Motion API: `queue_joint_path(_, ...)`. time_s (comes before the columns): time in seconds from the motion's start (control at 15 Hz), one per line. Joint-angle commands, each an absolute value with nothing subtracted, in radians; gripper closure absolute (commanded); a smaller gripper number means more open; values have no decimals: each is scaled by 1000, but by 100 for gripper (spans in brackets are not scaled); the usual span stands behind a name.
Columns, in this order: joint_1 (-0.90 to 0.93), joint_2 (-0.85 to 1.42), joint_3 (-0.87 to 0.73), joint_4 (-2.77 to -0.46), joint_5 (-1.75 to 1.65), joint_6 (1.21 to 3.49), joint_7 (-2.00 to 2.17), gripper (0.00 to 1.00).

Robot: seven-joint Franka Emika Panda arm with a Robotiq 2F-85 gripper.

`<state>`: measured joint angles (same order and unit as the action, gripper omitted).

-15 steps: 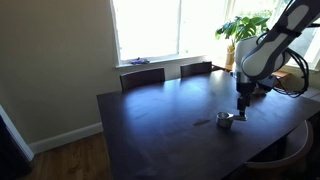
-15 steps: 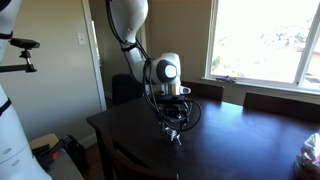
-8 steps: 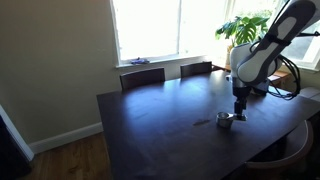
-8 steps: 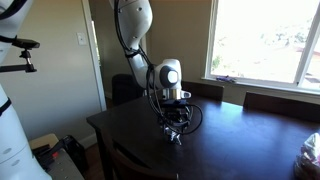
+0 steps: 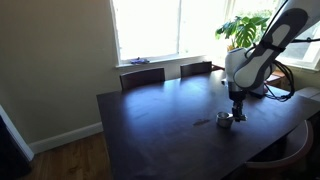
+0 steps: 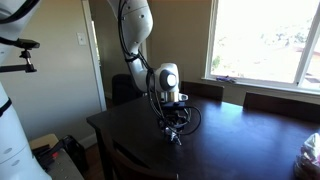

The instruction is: Separate the pots

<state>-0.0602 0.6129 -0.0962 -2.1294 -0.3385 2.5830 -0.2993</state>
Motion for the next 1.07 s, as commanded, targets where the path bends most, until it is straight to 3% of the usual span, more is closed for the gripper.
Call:
queue_joint_path(0.0, -46, 585, -107, -2153, -385, 2602, -297, 66)
queue_joint_path(0.27, -54, 582, -97, -2154, -388, 2592, -311, 91)
queue_joint_path(1.0, -78, 492, -82, -2203, -365, 2593, -334, 87)
